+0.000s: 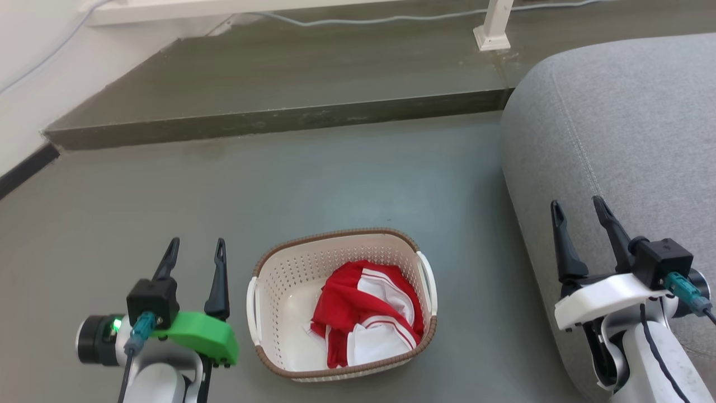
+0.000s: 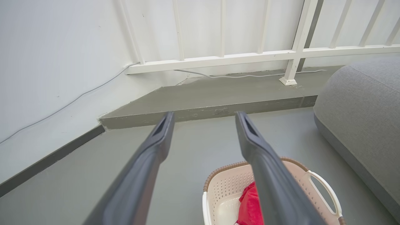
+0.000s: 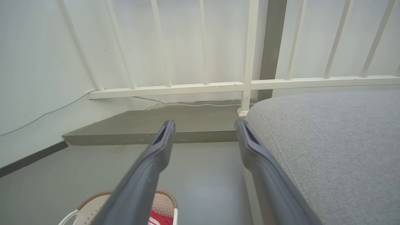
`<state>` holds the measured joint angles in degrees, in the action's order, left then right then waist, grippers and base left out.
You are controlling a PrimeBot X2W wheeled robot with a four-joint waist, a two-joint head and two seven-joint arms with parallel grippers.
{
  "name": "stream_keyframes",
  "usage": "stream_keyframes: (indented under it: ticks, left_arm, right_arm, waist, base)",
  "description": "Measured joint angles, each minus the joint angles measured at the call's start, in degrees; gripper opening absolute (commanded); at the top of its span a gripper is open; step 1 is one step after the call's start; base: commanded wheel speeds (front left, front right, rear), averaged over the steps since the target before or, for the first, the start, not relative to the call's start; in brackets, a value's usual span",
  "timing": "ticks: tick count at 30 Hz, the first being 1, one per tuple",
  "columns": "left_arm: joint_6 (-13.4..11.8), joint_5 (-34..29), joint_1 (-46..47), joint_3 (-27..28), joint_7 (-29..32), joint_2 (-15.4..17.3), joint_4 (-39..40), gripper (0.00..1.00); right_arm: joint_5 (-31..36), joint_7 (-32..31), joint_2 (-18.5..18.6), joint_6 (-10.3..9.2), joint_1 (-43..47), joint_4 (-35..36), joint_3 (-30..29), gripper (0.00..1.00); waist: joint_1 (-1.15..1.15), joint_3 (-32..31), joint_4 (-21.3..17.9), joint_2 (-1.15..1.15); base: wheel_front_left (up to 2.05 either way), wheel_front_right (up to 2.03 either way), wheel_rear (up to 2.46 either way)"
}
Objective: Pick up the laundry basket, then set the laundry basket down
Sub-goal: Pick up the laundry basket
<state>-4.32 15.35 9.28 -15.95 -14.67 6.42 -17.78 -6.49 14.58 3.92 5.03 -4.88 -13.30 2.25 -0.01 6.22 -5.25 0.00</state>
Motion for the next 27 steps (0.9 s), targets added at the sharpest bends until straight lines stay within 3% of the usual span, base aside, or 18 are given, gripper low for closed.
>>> stream_keyframes:
  ticks: [27]
  left_arm:
    - [-1.22, -0.08, -8.48, 1.15, 0.01, 0.16, 7.9, 1.0]
  right_arm:
    - [-0.01, 0.0, -0.32, 0.02, 1.96, 0.08, 1.01, 1.0]
  waist:
    - [0.0, -1.61, -0.11, 0.0]
  base:
    - [0.0, 0.0, 0.0]
